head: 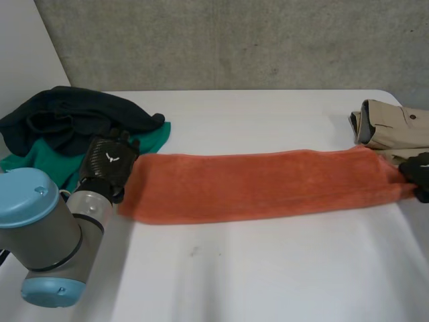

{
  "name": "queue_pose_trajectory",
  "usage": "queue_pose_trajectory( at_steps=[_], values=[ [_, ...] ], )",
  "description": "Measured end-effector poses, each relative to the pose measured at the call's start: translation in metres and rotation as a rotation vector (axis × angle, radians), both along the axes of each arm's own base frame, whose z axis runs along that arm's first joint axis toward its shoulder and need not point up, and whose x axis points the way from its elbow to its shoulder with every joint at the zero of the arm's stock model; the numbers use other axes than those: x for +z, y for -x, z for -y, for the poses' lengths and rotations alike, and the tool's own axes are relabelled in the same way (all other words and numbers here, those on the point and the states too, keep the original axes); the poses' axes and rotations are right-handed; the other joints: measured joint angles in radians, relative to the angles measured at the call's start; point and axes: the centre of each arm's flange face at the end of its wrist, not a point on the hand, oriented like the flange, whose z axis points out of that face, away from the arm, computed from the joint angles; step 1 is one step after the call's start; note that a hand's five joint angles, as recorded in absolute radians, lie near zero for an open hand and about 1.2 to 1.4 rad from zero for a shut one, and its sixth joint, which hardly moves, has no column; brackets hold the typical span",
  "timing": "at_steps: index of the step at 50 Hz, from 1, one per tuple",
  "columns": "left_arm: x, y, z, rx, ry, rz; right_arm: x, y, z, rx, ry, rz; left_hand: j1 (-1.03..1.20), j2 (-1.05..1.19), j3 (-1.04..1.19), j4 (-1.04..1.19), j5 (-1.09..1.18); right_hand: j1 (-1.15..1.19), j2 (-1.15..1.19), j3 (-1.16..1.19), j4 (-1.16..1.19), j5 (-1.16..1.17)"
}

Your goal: Fold the laundry.

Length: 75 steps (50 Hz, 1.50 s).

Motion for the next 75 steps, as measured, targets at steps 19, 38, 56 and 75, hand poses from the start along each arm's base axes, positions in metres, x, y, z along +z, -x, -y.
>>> queue_pose_trajectory(
  at_steps=[19,38,56,75],
  values=[
    [0.055,-0.007,-0.014,-0.001,0.138,-0.077,0.083,0.010,0.027,-0.089,0.319,-0.189,0.000,-0.005,0.000,0.000,0.000,0.000,0.000,0.005,0.005,0.012],
    [0.064,0.004,-0.025,-0.047,0.127,-0.204,0.048,-0.316,-0.181,1.067,0.481,-0.074,0.000,-0.005,0.000,0.000,0.000,0.000,0.000,0.010,0.006,0.014],
    [0.076,0.058,-0.025,-0.188,0.167,-0.255,0.058,-0.279,-0.169,0.743,0.101,0.208,0.000,-0.005,0.000,0.000,0.000,-0.879,-0.958,-0.975,-0.982,-0.937],
    [0.045,0.084,-0.039,-0.258,0.084,-0.226,0.017,-0.149,-0.095,0.223,-0.030,0.041,0.000,-0.005,0.000,-0.002,0.000,-0.039,-0.005,-0.001,-0.002,-0.003]
  ],
)
